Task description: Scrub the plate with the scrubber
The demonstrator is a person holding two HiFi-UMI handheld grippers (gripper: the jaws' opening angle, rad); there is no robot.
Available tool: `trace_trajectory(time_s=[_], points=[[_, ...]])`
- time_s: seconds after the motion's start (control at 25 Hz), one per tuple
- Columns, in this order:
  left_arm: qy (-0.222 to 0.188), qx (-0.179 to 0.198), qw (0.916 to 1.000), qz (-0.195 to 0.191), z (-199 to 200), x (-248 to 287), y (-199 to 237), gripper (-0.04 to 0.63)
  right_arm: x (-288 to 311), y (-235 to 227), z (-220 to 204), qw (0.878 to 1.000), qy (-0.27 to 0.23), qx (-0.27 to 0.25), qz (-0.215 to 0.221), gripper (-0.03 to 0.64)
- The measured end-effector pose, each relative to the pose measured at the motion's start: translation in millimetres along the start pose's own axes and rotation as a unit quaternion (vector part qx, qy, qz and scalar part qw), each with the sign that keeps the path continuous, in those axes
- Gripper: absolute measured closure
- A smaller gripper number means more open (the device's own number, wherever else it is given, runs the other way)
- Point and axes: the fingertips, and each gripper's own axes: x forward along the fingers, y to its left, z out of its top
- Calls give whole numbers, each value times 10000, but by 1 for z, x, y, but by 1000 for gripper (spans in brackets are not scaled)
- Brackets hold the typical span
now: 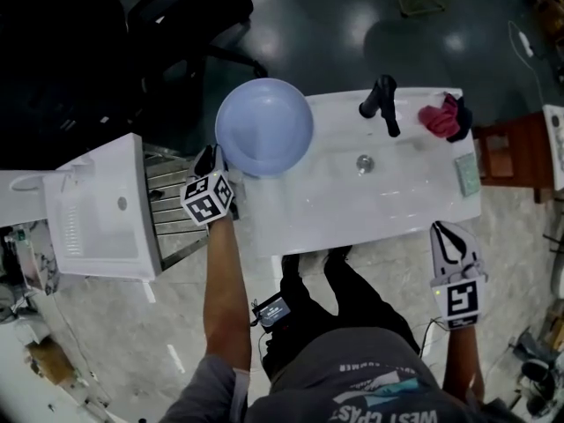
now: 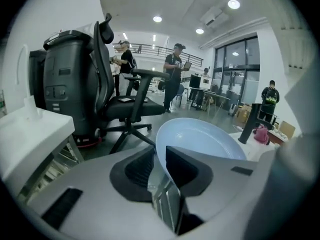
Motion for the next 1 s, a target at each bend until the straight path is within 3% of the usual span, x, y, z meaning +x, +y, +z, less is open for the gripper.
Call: trace_trajectory(time_s=[0.36, 0.52, 0.76, 1.0], points=[[191, -648, 9977, -25, -11, 40, 8, 506, 14, 10, -6, 9998, 151, 57, 84, 584], [160, -1039, 9943, -195, -10, 47, 7, 574, 18, 11, -5, 9998, 158, 86, 90, 584], [272, -1339, 9895, -461, -12, 48, 5, 581, 22, 12, 1, 9998, 137, 121, 55, 584], [210, -1359, 9879, -722, -4, 31, -8, 580, 22, 14, 4, 9997, 211, 97, -32, 584]])
